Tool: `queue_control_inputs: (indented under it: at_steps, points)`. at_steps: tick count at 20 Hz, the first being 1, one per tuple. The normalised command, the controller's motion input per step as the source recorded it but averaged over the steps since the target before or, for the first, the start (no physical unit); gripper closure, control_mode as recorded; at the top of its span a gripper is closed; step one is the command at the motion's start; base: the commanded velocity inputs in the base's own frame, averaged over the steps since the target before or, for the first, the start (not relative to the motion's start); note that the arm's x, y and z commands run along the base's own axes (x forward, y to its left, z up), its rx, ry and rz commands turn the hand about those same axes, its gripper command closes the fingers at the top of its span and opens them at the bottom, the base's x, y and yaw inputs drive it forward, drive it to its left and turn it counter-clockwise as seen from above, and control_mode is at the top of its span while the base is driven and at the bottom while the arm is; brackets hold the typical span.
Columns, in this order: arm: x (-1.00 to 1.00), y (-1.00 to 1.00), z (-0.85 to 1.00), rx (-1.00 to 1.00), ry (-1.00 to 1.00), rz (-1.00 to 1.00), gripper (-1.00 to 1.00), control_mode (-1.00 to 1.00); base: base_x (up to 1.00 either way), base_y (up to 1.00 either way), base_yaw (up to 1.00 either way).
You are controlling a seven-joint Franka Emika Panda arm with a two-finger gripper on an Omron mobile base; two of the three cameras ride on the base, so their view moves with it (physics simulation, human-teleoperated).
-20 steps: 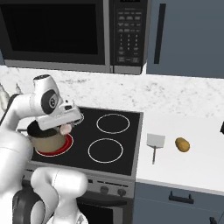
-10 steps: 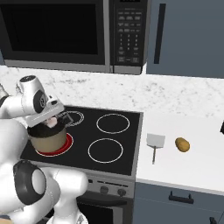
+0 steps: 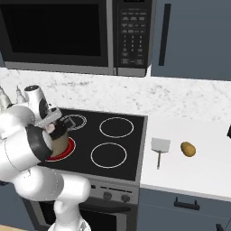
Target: Put the garlic and potato in the pot. Retrieve the spatula and lightly stir the vegetables in the pot.
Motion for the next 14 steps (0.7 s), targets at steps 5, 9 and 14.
queue_control_inputs:
  at_steps: [5, 9, 14]
  points:
    - [0.0, 0.14, -0.36, 0.0, 0.0, 0.0, -1.0, -1.0, 0.0, 0.0, 0.0]
    - [0.0, 0.0, 0.01, 0.04, 0.0, 0.0, -1.0, -1.0, 0.0, 0.0, 0.0]
    - [-0.15, -0.22, 0.36, 0.0, -0.06, 0.0, -1.0, -1.0, 0.0, 0.0, 0.0]
